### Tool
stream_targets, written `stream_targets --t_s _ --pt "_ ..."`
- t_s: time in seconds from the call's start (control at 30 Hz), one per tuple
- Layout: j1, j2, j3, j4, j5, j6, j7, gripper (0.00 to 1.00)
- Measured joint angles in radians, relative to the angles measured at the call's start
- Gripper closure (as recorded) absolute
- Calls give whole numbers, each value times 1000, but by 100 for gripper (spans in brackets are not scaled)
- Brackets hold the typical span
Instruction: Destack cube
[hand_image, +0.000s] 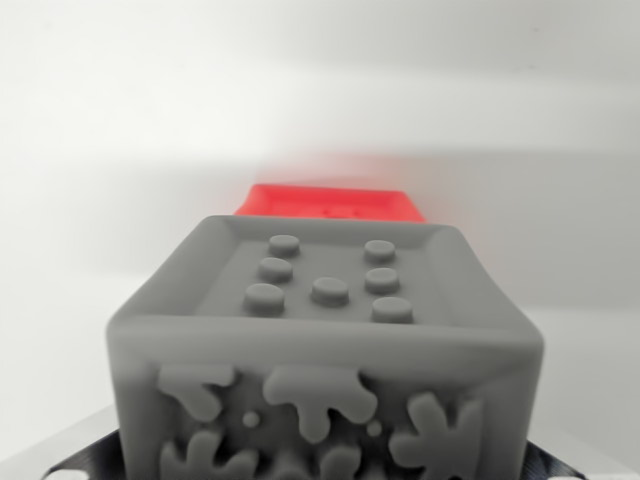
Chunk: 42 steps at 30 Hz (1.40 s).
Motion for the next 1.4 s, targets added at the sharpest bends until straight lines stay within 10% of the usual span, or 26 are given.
stream_targets --t_s 1.4 --pt "-5 -224 0 -3 3 -215 -16 100"
